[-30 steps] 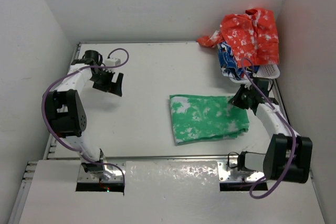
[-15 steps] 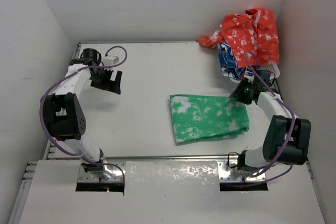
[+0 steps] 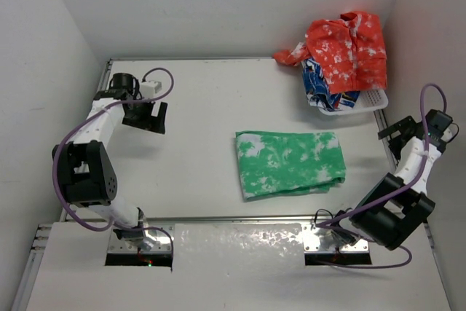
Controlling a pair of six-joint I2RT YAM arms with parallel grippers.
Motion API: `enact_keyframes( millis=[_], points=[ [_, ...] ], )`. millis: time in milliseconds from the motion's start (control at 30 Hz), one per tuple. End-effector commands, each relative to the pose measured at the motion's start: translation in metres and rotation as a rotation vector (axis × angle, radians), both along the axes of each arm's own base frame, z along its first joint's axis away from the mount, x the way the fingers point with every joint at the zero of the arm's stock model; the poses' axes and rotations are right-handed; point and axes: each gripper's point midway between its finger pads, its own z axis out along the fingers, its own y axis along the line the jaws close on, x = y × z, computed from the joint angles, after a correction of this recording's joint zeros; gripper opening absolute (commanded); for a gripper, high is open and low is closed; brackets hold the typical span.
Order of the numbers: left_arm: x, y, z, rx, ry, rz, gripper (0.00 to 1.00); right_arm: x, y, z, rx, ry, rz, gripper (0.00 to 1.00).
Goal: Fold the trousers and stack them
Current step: Fold the trousers
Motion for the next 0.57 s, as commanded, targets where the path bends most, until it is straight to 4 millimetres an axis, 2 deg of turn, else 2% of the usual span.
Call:
enact_keyframes(
  millis=[0,200,533],
  points=[
    [0.0068,0.0031,0.0112,0.0,-0.076,0.033,0.95,-0.0124,0.0073,-0.0036,-0.008,0.054,0.023,0.99],
    [0.006,0.0038,0.0105,0.007,-0.076,0.034,0.95,-0.0156,0.0047,-0.0029,-0.025,0.065,0.011,0.99],
    [0.0056,0.0043,0.0104,0.007,-0.074,0.035,0.95,-0.006,0.0102,-0.0046,-0.002,0.022,0.056,0.99]
  ],
)
